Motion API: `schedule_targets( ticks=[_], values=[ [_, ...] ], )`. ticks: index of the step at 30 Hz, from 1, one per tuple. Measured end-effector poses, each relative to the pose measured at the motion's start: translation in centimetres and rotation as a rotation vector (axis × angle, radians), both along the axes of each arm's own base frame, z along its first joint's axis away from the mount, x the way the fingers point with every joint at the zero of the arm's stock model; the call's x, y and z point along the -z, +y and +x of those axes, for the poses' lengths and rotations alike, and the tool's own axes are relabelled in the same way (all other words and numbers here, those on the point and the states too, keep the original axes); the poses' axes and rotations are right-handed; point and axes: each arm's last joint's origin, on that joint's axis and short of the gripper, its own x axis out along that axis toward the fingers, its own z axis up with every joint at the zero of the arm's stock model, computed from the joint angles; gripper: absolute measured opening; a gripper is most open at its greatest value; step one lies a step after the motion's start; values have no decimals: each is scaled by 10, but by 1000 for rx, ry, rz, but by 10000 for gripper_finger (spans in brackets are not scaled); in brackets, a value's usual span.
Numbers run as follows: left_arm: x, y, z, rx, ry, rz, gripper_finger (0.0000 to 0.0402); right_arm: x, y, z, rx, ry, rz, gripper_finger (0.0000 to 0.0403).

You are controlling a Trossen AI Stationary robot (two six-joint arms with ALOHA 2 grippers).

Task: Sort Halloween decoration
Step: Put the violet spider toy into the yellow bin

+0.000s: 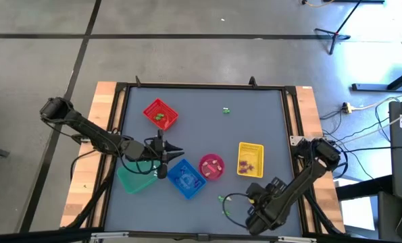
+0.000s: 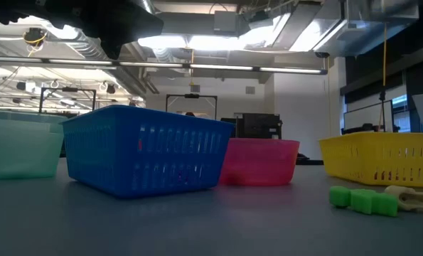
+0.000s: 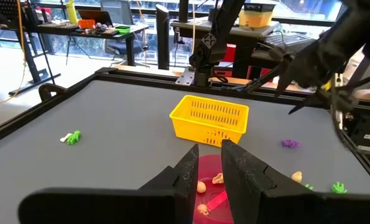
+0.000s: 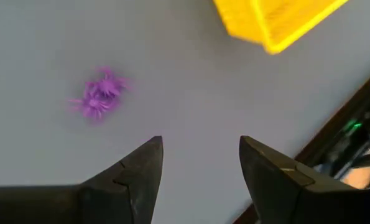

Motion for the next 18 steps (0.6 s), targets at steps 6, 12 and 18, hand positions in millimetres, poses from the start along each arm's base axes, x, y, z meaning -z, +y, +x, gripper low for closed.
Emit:
schedule_targets(
  ticks=[6, 12, 18],
  values=[
    [0, 0, 0, 0, 0, 0, 56, 16, -16, 4, -28, -56, 131, 184],
    [0, 0, 0, 0, 0, 1, 56, 12, -48, 7, 3, -92, 186, 146],
    [0, 0, 0, 0, 0, 1, 56, 21, -45, 22, 25, -247, 365, 131]
  ],
)
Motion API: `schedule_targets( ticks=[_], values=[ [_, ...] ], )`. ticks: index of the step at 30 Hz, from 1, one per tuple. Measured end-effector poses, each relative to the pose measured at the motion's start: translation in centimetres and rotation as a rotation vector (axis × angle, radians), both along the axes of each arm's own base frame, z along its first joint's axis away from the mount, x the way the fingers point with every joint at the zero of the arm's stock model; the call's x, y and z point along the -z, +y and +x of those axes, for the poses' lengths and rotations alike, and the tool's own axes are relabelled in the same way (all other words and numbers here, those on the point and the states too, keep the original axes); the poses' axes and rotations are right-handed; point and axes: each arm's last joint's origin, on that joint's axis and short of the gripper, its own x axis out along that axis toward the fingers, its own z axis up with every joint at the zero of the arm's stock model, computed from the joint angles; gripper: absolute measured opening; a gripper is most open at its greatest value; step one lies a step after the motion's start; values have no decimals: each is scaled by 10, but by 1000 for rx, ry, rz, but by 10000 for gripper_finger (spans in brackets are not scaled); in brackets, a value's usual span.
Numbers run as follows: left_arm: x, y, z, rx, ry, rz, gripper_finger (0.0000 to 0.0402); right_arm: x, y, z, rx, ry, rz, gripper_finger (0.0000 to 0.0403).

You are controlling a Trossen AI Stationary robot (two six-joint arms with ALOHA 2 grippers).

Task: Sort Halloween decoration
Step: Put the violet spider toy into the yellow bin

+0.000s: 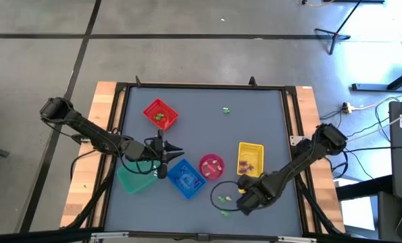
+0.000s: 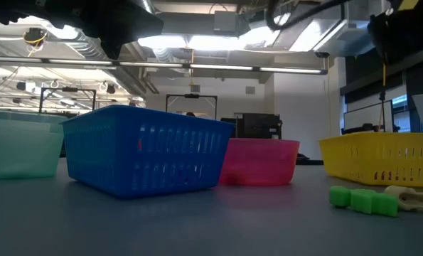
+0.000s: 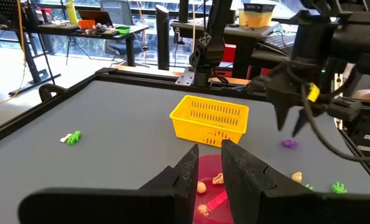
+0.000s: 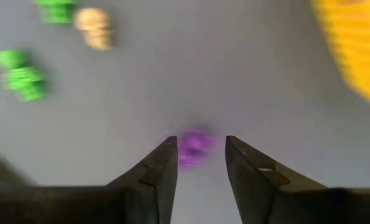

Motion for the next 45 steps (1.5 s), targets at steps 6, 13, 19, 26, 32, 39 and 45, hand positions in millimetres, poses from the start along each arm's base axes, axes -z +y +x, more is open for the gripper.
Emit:
schedule_targets(
  ticks=[6, 13, 19, 26, 32, 39, 45],
  values=[
    [0, 0, 0, 0, 0, 0, 56, 11, 0, 1, 6, -32, 7, 131],
    [0, 0, 0, 0, 0, -1, 56, 16, -1, -2, 48, 15, 17, 131],
    [0, 0, 0, 0, 0, -2, 56, 21, 1, -1, 47, 36, 28, 131],
    [0, 0, 0, 0, 0, -2, 56, 27, 1, 0, 48, 48, 3, 131],
    [0, 0, 0, 0, 1, -1, 56, 36, 2, 0, 47, 87, -5, 131],
    [2, 0, 0, 0, 16, 5, 56, 43, 4, 2, 45, 109, -5, 131],
    [3, 0, 0, 0, 26, 8, 56, 44, 4, 2, 42, 115, -2, 131]
  ],
)
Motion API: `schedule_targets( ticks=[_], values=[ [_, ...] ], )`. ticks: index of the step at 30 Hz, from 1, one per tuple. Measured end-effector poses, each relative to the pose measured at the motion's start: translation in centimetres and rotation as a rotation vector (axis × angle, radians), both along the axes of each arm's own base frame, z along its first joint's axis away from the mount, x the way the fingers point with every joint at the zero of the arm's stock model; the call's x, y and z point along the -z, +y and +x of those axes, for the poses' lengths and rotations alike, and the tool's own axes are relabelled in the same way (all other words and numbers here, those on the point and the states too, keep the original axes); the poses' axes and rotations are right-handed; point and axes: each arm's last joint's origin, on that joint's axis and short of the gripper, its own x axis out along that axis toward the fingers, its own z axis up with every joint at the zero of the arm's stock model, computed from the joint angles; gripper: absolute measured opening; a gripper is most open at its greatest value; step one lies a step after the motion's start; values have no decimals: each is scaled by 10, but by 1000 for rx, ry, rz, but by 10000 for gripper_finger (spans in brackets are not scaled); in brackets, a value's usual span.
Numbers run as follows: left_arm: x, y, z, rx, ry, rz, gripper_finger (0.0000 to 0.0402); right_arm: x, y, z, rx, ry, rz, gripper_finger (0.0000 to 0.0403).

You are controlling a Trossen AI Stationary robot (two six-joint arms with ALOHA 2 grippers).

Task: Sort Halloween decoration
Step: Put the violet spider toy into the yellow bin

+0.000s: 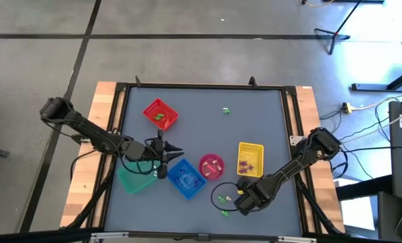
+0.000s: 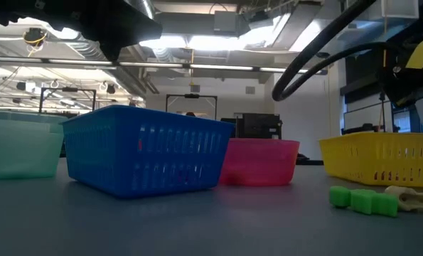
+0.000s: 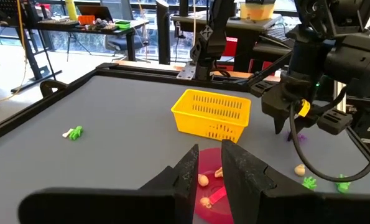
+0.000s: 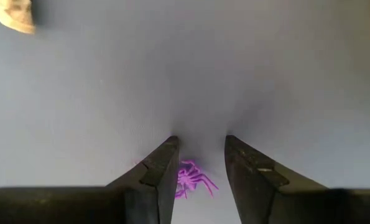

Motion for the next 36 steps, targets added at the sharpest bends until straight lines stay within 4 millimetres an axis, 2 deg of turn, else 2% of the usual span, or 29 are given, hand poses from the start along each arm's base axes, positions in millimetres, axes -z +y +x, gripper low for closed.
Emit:
schedule_targets(
  ticks=[9, 16, 19, 23, 30, 36],
  values=[
    [0, 0, 0, 0, 0, 0, 56, -8, 1, 4, -128, -39, -48, 131],
    [0, 0, 0, -1, 0, 0, 56, -29, 2, 9, -193, -39, -123, 131],
    [0, 0, 0, -1, 0, 0, 56, -41, 7, 13, -249, -60, -109, 131],
    [0, 0, 0, -1, 0, -1, 56, -49, 23, 7, -445, -104, -68, 131],
    [0, 0, 0, -1, -1, -1, 56, -37, 41, -17, -737, -120, -143, 131],
    [0, 0, 0, -5, -5, -23, 56, -25, 37, -25, -778, -91, -174, 131]
  ],
)
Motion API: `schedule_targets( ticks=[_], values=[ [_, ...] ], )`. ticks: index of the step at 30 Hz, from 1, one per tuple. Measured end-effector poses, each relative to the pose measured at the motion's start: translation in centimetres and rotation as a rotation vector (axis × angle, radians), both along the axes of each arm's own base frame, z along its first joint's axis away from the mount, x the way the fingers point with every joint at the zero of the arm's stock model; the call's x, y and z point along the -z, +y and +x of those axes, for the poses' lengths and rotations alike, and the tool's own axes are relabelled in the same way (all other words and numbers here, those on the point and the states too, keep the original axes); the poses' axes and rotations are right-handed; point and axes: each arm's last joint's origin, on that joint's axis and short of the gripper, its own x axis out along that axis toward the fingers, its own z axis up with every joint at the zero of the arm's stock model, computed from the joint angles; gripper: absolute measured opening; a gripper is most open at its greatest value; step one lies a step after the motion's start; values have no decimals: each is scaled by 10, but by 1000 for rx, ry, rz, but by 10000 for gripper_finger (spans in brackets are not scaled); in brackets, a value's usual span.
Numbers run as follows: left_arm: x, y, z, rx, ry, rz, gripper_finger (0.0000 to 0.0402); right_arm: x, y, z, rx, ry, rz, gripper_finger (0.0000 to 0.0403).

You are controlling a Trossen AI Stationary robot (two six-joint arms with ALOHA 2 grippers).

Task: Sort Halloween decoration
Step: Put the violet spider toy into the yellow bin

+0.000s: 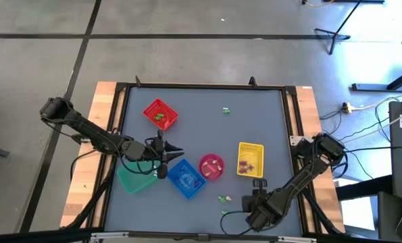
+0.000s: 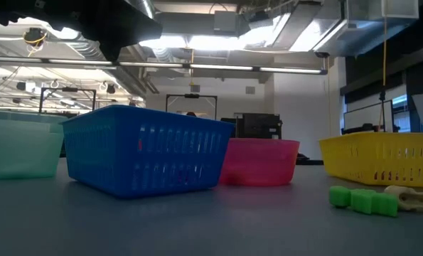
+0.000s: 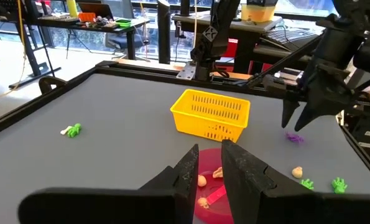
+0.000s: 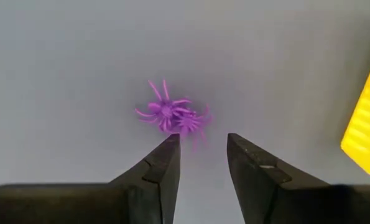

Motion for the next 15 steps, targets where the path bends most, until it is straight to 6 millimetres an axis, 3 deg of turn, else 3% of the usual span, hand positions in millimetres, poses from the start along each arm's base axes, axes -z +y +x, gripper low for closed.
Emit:
schedule_targets(
  ticks=[15],
  values=[
    [0, 0, 0, 0, 0, 0, 56, 22, -1, -1, -43, -54, 81, 131]
  ],
)
